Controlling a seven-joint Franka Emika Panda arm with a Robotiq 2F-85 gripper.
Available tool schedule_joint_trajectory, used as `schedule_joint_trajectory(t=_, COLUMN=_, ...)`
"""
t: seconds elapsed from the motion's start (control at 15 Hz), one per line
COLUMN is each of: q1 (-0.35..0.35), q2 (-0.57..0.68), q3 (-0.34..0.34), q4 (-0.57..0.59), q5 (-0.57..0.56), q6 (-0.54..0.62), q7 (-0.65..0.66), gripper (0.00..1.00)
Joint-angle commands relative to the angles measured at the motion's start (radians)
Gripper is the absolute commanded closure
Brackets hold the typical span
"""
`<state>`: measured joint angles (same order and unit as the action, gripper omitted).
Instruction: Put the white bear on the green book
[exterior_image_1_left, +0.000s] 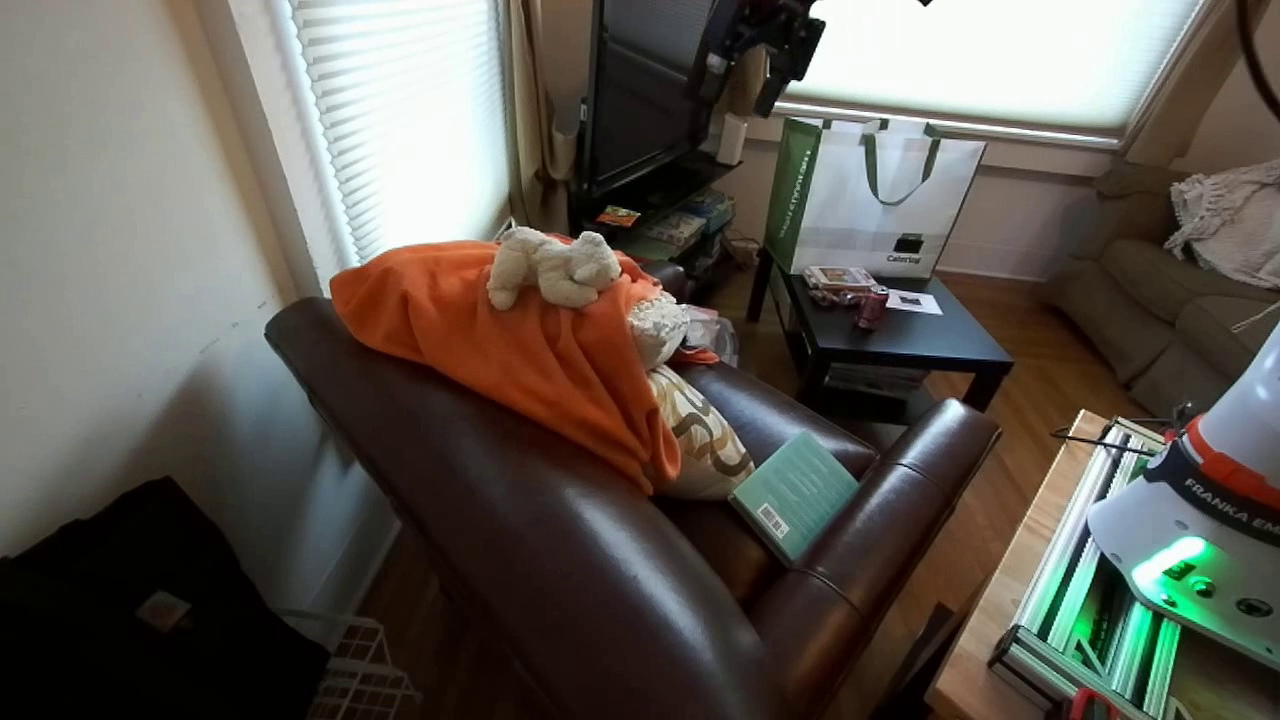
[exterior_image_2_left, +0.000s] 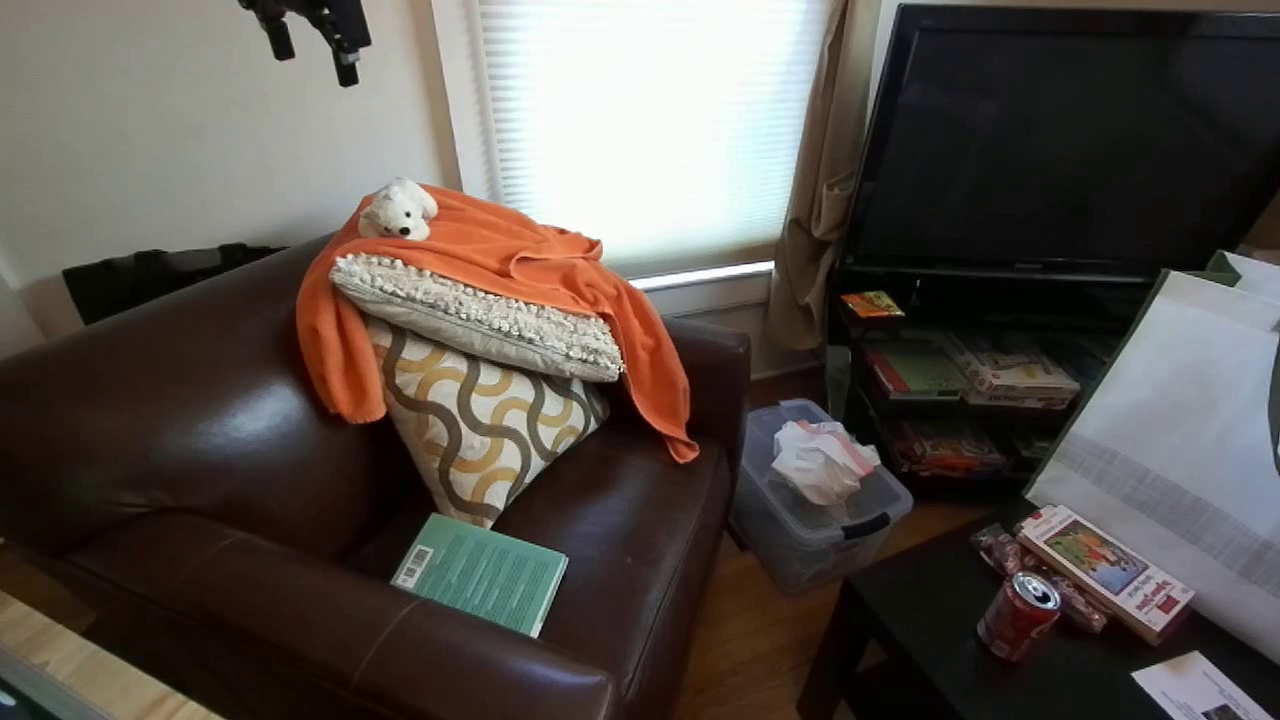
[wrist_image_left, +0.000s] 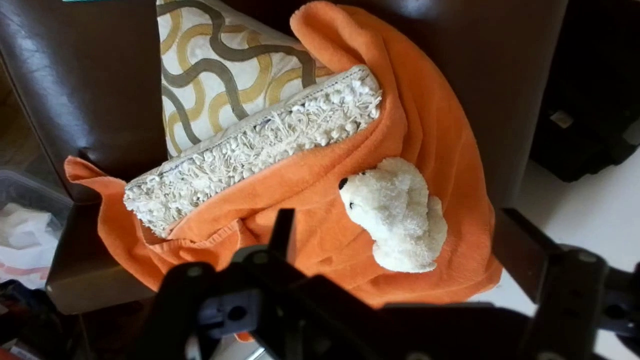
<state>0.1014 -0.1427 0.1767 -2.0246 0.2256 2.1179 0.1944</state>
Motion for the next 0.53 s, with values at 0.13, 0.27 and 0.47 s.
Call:
schedule_joint_trajectory(t=0.13, q1=0.028, q2=0.385, q3=-0.010, q4=0.367, q5=-0.134, q6=-0.087, q7=0.036, gripper=0.00)
schedule_joint_trajectory(t=0.27, q1=0.049, q2=0.510, q3=-0.016, q4=0.476, q5=-0.143, q6=-0.101, q7=0.039, gripper=0.00)
schedule_joint_trajectory(t=0.47, q1=0.090, q2=0.686, q3=-0.019, q4=0.634, q5=-0.148, q6=-0.161, q7=0.035, gripper=0.00)
